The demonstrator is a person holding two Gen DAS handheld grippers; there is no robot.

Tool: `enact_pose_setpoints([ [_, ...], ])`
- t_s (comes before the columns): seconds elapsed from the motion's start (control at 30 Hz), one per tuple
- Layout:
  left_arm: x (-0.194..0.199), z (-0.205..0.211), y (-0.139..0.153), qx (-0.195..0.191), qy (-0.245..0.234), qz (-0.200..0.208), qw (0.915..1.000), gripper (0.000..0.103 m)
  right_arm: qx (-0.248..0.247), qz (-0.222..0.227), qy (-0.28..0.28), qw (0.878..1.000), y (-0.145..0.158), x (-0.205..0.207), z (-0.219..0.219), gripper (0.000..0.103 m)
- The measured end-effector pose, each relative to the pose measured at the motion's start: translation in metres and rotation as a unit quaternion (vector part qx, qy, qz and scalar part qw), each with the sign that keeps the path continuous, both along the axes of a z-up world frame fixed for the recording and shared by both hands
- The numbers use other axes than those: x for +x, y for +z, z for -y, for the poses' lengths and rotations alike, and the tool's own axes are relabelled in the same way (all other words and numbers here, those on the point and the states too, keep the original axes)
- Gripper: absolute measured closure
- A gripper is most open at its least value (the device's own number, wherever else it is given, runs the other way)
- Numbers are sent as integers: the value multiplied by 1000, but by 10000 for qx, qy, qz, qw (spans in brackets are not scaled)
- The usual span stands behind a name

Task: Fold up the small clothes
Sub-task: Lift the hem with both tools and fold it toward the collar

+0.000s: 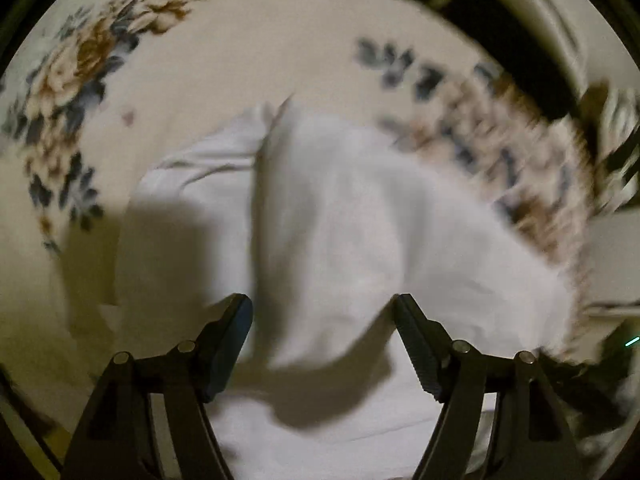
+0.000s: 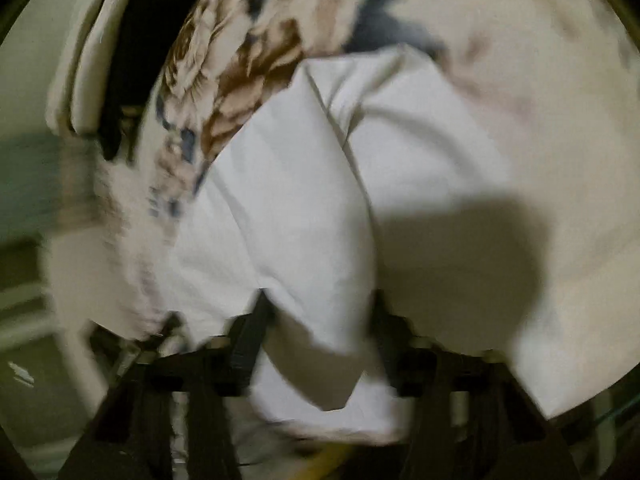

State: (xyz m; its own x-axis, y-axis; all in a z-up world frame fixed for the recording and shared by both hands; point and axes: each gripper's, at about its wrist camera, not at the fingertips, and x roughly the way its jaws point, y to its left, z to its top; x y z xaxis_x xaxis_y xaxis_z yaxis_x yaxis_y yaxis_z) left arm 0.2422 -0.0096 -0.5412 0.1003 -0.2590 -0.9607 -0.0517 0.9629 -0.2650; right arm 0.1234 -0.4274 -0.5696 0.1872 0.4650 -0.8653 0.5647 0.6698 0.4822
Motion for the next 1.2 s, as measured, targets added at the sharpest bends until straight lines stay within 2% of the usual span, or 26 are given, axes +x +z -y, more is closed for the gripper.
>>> enact_pose_setpoints([
  [0.07,-4,-5,-10,81,-77,-193,9998,27,-677,-243,286,9970,-3,-1,1,70],
  [0.1,-6,-9,-10,40,-56,-290,9996,27,-854,-403,374,9948,-7,-3,3,70],
  [0.17,-9,-13,-2,93,-33,-383,9992,27,-756,-622,585,9935,-14,-2,3,70],
  [0.23,-15,-16,18,133,70,-363,9992,29,-752,-752,670,9921,-5,-2,4,70],
  [0.33,-16,-11,57,81,173,5,9998,29,-968,-459,552,9927,25,0,7,63],
  [0.4,-10,1,79,57,149,322,9994,29,-1195,-46,442,9918,52,4,6,58],
  [0.47,3,17,84,-75,-2,542,9985,29,-1266,351,458,9903,69,16,-3,47],
  [0.6,43,43,57,-123,-264,413,9987,29,-1110,723,878,9873,62,56,-32,44],
  [0.63,48,43,43,32,-361,346,9987,29,-1100,713,985,9865,55,61,-36,44],
  [0.67,49,44,31,259,-436,233,9984,29,-1191,684,1130,9841,49,65,-41,44],
  [0.7,52,43,15,317,-486,134,9982,29,-1374,673,1277,9799,44,71,-43,44],
  [0.73,50,38,6,216,-506,130,9984,29,-1604,621,1388,9753,38,78,-43,45],
  [0.8,47,35,7,132,-504,257,9983,28,-1851,346,1411,9719,24,78,-29,47],
  [0.87,41,37,15,256,-537,314,9977,28,-1487,221,1441,9781,15,79,-17,47],
  [0.9,37,38,21,322,-495,313,9978,28,-1424,177,1566,9772,16,82,-17,47],
  [1.0,18,40,40,274,-275,411,9984,28,-1210,34,1576,9801,30,85,-14,44],
  [1.07,1,42,51,251,-137,463,9985,27,-951,47,1421,9853,44,84,-5,31],
  [1.13,-24,45,62,233,98,478,9985,19,-691,78,1270,9895,59,78,7,26],
  [1.2,-48,46,61,-12,422,299,9987,13,-558,65,1286,9901,71,73,18,26],
])
